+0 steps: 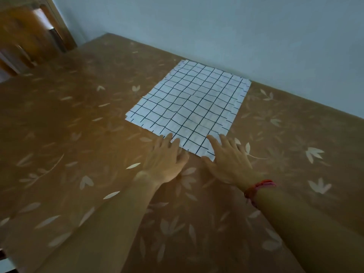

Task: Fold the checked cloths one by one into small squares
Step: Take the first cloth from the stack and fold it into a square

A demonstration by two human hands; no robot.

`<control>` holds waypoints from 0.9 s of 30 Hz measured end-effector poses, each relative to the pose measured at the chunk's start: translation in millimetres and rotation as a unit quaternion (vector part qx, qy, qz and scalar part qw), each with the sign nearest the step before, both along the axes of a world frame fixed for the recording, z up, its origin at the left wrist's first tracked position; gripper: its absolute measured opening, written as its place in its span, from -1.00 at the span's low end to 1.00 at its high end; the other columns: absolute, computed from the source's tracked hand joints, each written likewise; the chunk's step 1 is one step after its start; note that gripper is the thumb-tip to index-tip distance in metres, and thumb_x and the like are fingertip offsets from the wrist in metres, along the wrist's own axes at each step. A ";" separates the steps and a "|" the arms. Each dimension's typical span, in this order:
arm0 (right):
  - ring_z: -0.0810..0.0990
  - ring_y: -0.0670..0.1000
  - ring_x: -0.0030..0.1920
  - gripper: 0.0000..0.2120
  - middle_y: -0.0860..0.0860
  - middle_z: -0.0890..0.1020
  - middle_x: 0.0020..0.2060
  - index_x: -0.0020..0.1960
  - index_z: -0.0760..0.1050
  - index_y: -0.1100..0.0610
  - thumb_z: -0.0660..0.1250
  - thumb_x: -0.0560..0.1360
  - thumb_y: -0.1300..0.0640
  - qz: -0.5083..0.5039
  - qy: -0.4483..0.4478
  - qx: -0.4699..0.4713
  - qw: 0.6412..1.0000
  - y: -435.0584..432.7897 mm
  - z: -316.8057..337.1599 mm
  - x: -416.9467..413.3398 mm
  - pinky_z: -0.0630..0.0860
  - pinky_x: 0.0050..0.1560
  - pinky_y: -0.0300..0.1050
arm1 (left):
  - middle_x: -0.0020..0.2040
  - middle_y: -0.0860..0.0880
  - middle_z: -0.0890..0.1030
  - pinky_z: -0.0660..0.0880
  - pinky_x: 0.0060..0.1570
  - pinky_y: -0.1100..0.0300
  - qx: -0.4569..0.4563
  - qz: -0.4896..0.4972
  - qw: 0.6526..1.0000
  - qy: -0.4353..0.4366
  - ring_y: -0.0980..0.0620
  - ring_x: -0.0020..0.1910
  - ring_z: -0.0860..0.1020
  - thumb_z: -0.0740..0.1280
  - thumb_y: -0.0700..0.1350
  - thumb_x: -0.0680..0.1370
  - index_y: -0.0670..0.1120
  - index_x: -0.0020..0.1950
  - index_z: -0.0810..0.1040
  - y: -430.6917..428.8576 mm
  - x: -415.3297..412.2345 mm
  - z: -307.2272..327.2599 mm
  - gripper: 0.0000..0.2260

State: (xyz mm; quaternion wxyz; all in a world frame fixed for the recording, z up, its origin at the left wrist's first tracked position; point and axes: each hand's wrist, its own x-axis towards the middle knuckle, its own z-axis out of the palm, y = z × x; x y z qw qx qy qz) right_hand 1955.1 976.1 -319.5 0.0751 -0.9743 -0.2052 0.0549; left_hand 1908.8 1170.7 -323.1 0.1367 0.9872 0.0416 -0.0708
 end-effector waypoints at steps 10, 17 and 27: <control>0.06 0.12 0.53 -0.35 0.10 0.17 0.52 0.56 0.02 -0.04 0.04 0.55 -0.27 0.032 -0.015 -0.024 0.999 14.1 -32.1 23.3 0.11 0.45 0.13 | 0.59 -0.13 -0.10 -0.07 0.49 -0.08 0.003 0.007 1.000 -0.003 -0.10 0.56 -0.18 0.04 0.20 0.63 0.12 0.57 0.05 2.1 35.7 -24.9 -0.48; 0.29 0.07 0.43 -0.58 0.02 0.43 0.36 0.40 0.34 -0.03 0.07 0.59 -0.14 0.058 -0.070 -0.035 0.995 13.7 -34.8 25.0 0.26 0.35 0.07 | 0.59 -0.13 0.00 -0.02 0.49 -0.07 0.038 0.000 0.999 -0.008 -0.07 0.56 -0.06 0.02 0.16 0.62 0.06 0.56 0.10 4.3 33.6 -40.2 -0.49; 0.51 0.03 0.10 -0.76 -0.14 0.66 -0.14 -0.10 0.65 0.03 0.24 0.57 -0.03 0.048 -0.090 0.059 0.993 13.0 -17.3 15.1 0.34 0.16 -0.02 | 0.25 0.01 0.54 0.38 0.18 0.10 0.042 -0.017 0.986 -0.160 0.07 0.24 0.46 0.14 -0.04 0.58 -0.09 0.18 0.54 -0.3 8.7 -24.1 -0.72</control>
